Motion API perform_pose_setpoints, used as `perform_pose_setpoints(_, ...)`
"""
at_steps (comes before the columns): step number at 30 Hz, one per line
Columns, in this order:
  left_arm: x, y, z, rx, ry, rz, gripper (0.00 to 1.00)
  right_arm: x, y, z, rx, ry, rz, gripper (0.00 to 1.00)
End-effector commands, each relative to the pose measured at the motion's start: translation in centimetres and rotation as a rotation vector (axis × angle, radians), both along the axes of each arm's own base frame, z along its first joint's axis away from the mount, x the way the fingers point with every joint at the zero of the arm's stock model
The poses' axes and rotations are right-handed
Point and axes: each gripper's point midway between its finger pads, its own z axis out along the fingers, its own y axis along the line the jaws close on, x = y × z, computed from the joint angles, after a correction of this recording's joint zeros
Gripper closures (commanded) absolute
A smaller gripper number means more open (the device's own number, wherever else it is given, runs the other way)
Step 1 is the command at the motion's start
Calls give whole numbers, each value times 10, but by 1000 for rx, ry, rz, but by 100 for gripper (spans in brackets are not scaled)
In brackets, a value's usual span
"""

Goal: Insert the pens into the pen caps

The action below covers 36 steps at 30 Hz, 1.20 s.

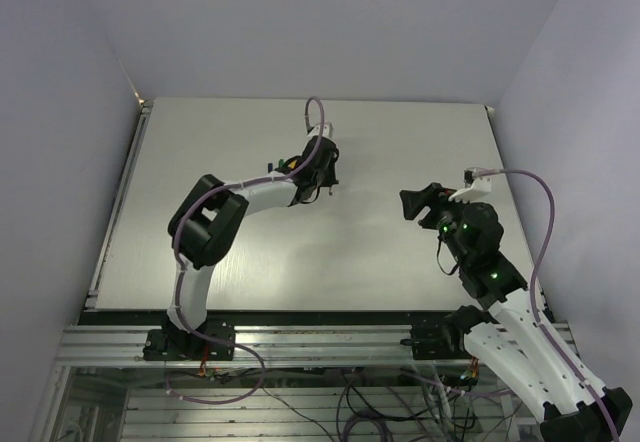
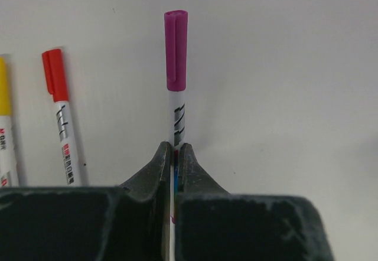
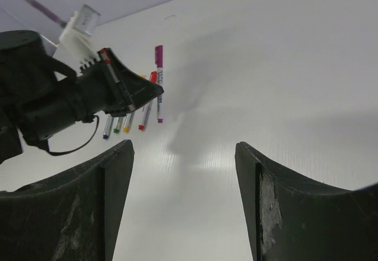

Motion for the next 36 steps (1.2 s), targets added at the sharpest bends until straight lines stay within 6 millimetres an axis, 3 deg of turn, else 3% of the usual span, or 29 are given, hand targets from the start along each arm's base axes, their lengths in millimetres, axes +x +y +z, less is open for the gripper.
perform_pose_setpoints(1, 3, 0, -25, 75, 81, -42, 93, -3, -6, -7, 4, 20, -31, 32)
perform_pose_setpoints(8, 6, 11, -46, 117, 132, -16, 93, -6, -7, -14, 12, 31, -33, 32)
perform_pose_setpoints(22, 16, 33, -69, 191, 196, 43, 90, -3, 0, -27, 26, 61, -14, 32)
perform_pose_setpoints(30, 20, 40, -64, 202, 194, 84, 75, -1, 1, -32, 13, 67, -8, 32)
perform_pose_setpoints(36, 23, 43, -48, 197, 173, 102, 72, 2, 2, -34, 7, 72, -9, 32)
